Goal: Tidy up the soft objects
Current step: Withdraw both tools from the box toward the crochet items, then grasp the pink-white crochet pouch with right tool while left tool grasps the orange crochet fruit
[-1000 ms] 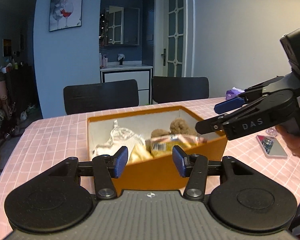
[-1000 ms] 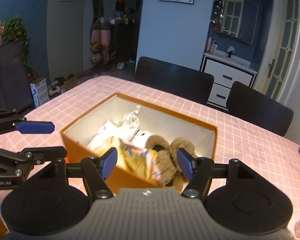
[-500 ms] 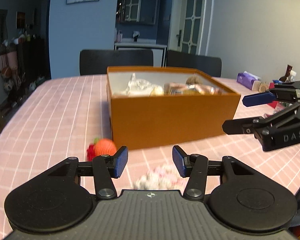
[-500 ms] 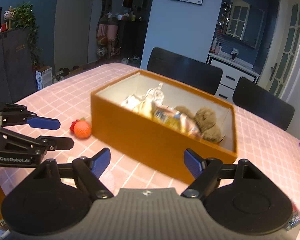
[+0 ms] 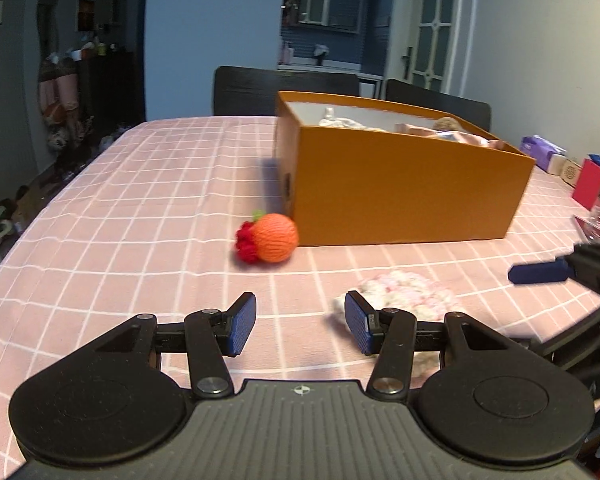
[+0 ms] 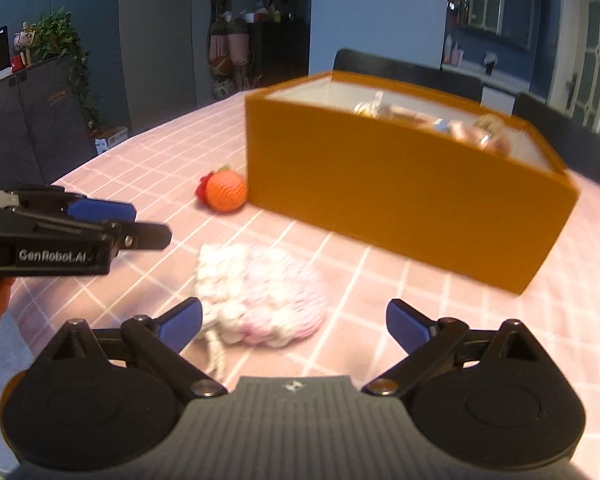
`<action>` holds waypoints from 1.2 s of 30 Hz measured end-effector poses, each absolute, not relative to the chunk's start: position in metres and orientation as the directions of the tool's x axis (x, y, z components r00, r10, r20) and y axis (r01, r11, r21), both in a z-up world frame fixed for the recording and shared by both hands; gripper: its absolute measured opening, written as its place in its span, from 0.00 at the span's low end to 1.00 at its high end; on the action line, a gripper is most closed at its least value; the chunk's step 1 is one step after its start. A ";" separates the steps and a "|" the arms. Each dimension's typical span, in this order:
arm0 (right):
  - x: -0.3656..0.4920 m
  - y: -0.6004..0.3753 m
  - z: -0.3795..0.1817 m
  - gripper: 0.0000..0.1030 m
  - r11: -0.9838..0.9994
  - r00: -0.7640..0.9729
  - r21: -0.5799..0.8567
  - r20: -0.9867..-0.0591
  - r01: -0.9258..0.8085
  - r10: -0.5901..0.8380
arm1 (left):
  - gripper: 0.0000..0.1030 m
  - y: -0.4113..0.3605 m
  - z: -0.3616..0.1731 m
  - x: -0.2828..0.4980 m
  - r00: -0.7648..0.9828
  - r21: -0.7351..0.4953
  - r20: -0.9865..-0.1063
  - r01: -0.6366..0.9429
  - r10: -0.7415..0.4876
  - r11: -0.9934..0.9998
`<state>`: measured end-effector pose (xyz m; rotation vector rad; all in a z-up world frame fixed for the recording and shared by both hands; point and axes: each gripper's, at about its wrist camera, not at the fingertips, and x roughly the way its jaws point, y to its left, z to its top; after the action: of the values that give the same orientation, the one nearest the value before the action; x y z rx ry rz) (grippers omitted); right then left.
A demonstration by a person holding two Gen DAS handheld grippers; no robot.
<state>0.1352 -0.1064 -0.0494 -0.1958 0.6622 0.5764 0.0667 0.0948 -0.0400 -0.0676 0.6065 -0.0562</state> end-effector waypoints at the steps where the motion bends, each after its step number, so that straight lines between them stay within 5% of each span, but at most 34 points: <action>1: 0.135 -0.103 -0.052 0.97 0.824 0.631 0.017 -0.634 -0.566 0.446 | 0.57 0.097 -0.041 0.067 0.818 -0.087 -0.571 0.026 -0.071 0.996; 26: 0.162 -0.073 -0.072 0.96 0.821 0.604 0.039 -0.659 -0.569 0.449 | 0.60 0.110 -0.051 0.075 0.787 -0.060 -0.613 0.044 -0.072 0.997; 32: 0.167 -0.071 -0.071 0.78 0.816 0.602 0.040 -0.655 -0.577 0.457 | 0.61 0.110 -0.051 0.080 0.785 -0.051 -0.614 0.060 -0.079 0.997; 36: 0.169 -0.073 -0.069 0.59 0.815 0.614 0.020 -0.647 -0.579 0.452 | 0.72 0.108 -0.050 0.086 0.791 -0.032 -0.604 0.096 -0.096 0.995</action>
<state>0.1686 -0.0731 -0.0693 -0.1987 0.6864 0.5989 0.0864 0.1078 -0.0498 0.0007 0.6496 -0.1034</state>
